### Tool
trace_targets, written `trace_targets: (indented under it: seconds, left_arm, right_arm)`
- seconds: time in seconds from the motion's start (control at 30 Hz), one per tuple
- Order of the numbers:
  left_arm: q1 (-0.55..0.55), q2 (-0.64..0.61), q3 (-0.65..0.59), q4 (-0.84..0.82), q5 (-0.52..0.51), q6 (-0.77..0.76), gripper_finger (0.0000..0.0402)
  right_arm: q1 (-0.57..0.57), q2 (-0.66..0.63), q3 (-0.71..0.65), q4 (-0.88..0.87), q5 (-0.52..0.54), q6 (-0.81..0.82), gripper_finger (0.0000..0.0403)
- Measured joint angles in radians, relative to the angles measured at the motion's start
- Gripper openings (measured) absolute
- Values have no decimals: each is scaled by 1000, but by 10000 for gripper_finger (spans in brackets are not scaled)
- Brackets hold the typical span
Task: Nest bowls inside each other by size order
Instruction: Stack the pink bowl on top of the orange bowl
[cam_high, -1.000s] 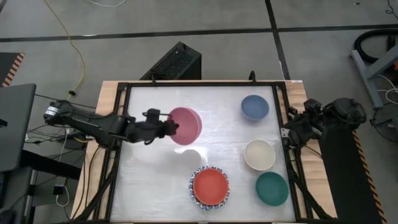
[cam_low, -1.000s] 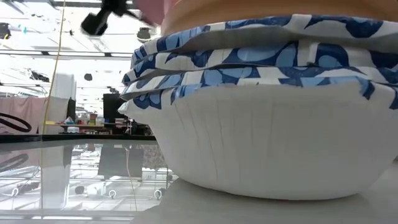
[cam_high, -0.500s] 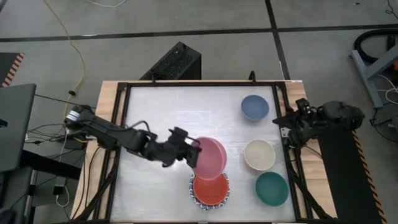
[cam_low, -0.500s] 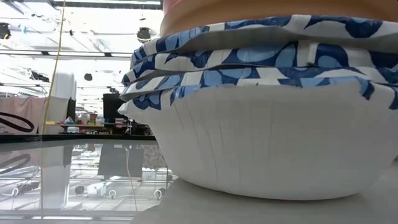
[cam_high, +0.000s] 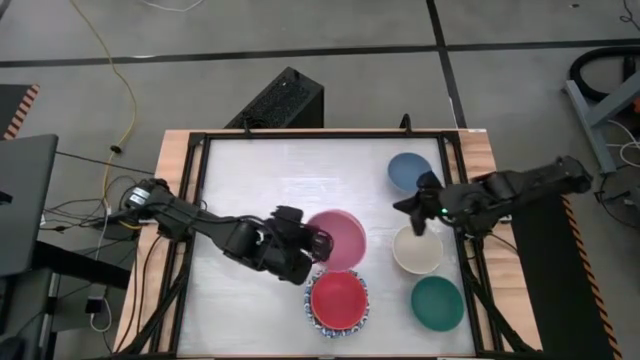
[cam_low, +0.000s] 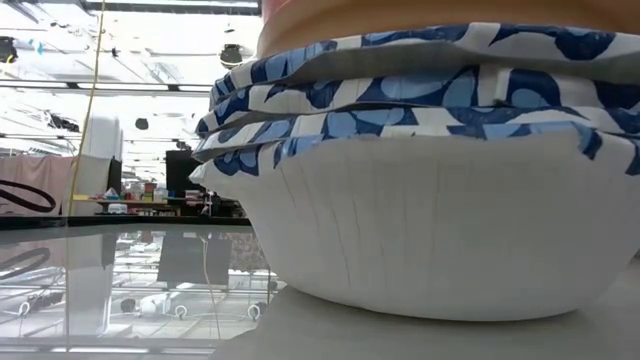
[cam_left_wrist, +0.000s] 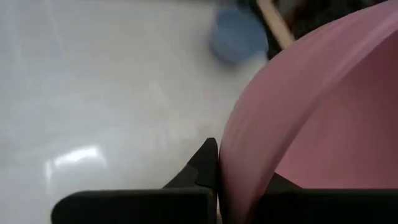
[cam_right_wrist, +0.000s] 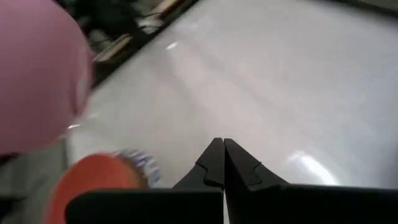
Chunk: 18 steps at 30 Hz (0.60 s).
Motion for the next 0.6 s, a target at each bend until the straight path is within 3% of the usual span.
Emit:
trace_targets:
  seconds: [0.13,0.4,0.6]
  left_arm:
    - [7,-3,1,-76,-170,-61,0]
    - [77,30,0,-180,-214,5,0]
    - [109,42,1,-270,-270,4,0]
  right_arm:
    - [2,162,129,-65,126,-64,13]
    - [-15,409,307,-75,195,-183,16]
    - [-9,456,337,-85,337,-201,16]
